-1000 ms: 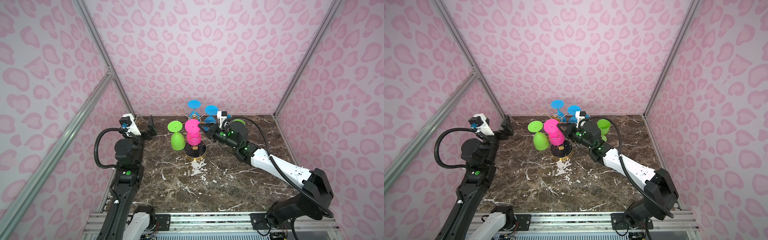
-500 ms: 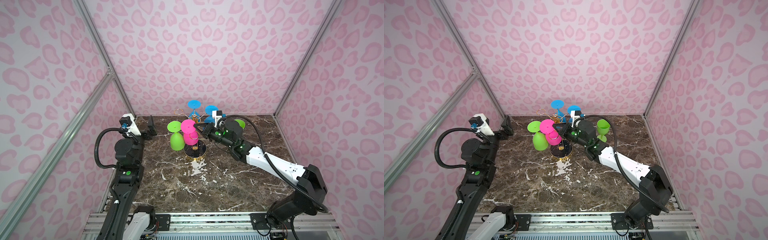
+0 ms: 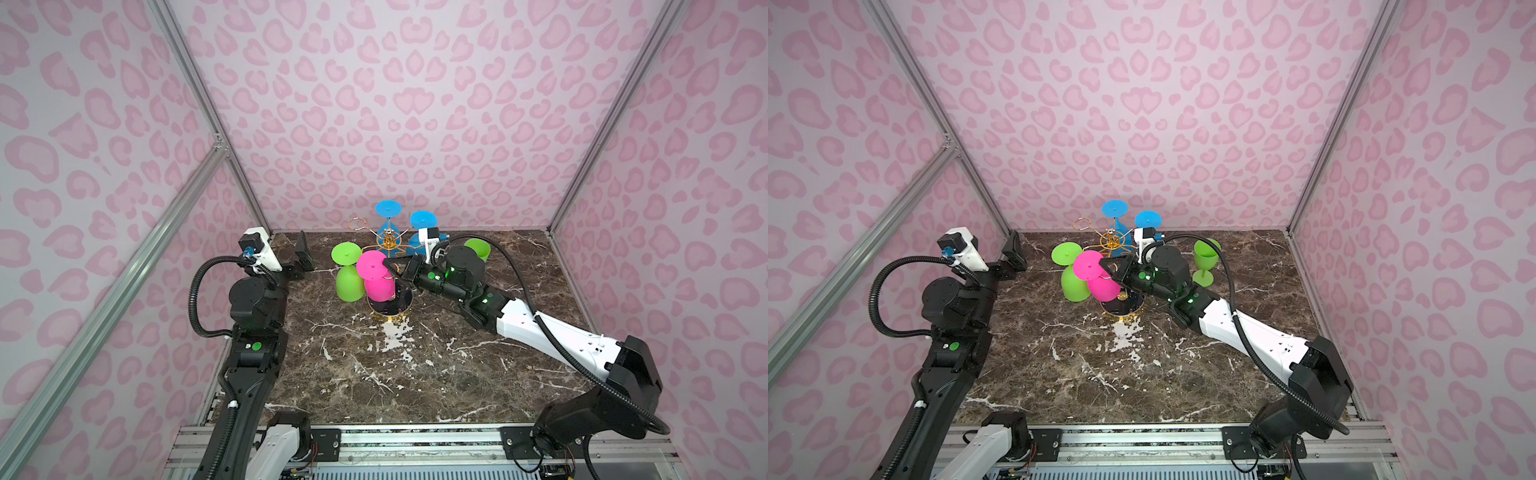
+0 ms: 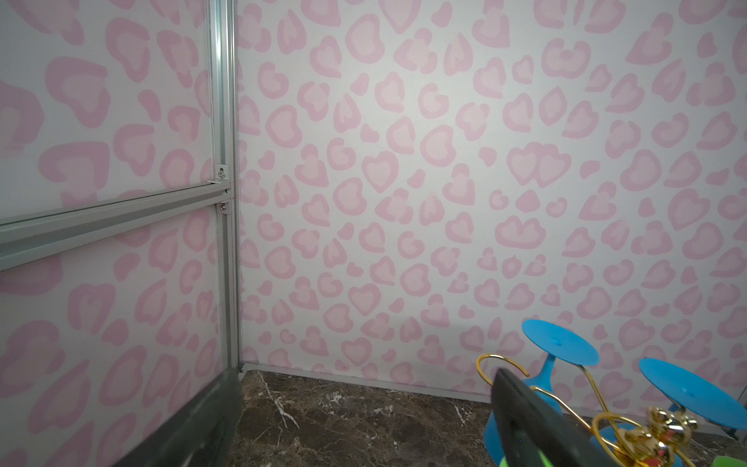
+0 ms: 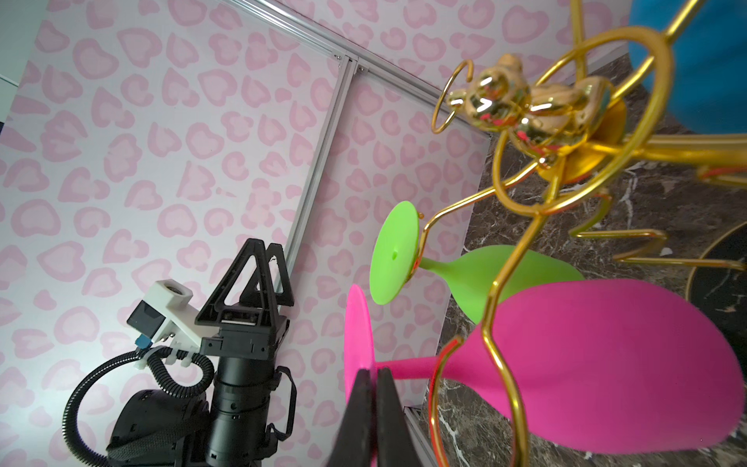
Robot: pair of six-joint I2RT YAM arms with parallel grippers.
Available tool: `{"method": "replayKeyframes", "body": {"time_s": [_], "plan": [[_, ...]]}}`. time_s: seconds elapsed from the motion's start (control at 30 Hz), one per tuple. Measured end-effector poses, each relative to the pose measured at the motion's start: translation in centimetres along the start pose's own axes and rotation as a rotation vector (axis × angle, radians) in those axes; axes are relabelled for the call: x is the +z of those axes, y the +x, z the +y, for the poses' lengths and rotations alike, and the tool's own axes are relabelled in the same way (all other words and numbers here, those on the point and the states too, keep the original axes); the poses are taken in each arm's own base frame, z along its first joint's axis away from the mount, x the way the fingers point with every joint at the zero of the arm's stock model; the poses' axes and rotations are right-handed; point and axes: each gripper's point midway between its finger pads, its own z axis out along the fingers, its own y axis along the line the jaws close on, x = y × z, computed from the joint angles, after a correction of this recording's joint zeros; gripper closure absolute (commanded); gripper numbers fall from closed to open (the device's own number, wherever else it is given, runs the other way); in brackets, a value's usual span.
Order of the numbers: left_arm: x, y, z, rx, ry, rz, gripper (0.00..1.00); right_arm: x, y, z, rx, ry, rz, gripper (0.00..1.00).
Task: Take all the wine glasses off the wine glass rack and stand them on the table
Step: 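Close the right gripper on the magenta glass base and slide it off the rack, then lift the magenta glass up while the left gripper reaches toward it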
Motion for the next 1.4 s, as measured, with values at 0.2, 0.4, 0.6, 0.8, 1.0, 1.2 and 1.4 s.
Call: {"method": "replayKeyframes", "body": {"time_s": [0.2, 0.4, 0.6, 0.8, 1.0, 1.2, 1.4], "plan": [[0.0, 0.0, 0.0, 0.003, 0.0, 0.0, 0.03, -1.3, 1.4, 0.5, -0.021, 0.009, 0.023, 1.0], [0.0, 0.0, 0.1, 0.003, -0.006, -0.001, 0.03, -4.0, 2.5, 0.6, -0.047, 0.03, 0.024, 1.0], [0.0, 0.0, 0.1, 0.003, -0.008, -0.001, 0.03, -8.3, 2.2, 0.6, -0.089, 0.074, -0.038, 1.0], [0.0, 0.0, 0.1, -0.007, -0.008, 0.002, 0.02, -13.3, 1.3, -0.6, -0.123, 0.141, -0.14, 1.0], [-0.4, -0.5, 0.1, -0.051, -0.008, 0.013, 0.0, -17.9, -2.6, 0.6, -0.214, 0.214, -0.288, 1.0], [-1.8, -3.6, -2.2, -0.169, 0.117, 0.0, 0.05, -20.1, -6.1, 3.6, -0.35, 0.255, -0.378, 1.0], [-3.3, -8.5, -7.8, -0.303, 0.437, 0.007, 0.12, -19.5, -7.2, 6.3, -0.507, 0.251, -0.356, 1.0]]}}
